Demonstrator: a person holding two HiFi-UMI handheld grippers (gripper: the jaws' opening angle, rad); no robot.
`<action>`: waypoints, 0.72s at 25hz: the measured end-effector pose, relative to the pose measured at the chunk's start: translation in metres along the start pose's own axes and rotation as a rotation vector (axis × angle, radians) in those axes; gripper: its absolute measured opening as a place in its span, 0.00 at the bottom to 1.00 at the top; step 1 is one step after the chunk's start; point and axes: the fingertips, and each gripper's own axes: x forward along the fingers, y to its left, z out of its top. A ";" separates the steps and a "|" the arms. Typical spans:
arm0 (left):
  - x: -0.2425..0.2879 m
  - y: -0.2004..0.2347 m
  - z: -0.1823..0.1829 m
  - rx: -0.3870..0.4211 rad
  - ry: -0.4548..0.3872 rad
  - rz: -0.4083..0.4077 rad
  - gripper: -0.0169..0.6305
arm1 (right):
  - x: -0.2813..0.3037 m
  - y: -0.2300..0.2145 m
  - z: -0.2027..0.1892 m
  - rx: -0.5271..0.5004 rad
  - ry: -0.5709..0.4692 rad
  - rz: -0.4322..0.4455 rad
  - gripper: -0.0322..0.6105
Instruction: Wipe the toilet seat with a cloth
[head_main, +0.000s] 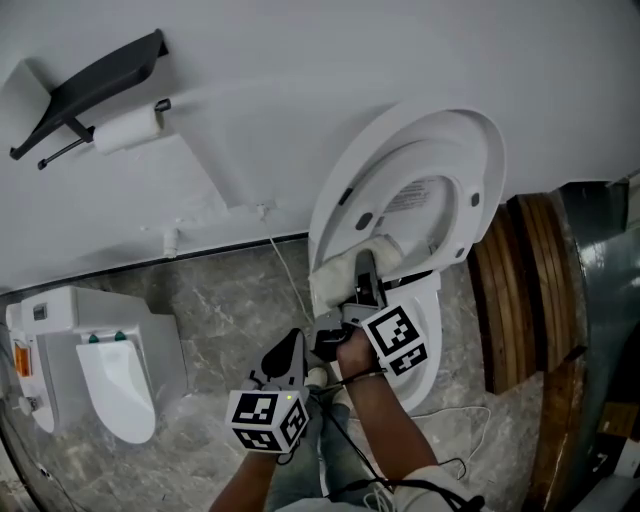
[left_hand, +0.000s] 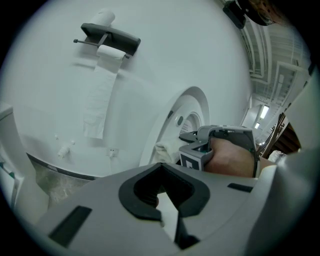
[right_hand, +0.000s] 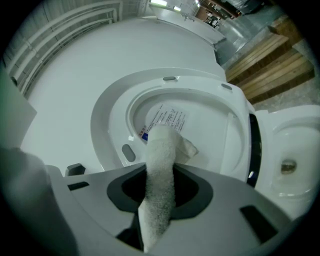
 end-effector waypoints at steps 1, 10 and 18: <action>0.000 -0.001 0.002 0.004 0.002 0.001 0.02 | 0.001 0.005 0.003 -0.001 -0.003 0.007 0.21; -0.002 -0.014 0.020 0.017 0.001 -0.027 0.02 | 0.007 0.034 0.023 0.021 -0.025 0.034 0.21; -0.002 -0.031 0.041 0.000 -0.007 -0.078 0.02 | 0.004 0.050 0.036 0.061 -0.028 0.017 0.21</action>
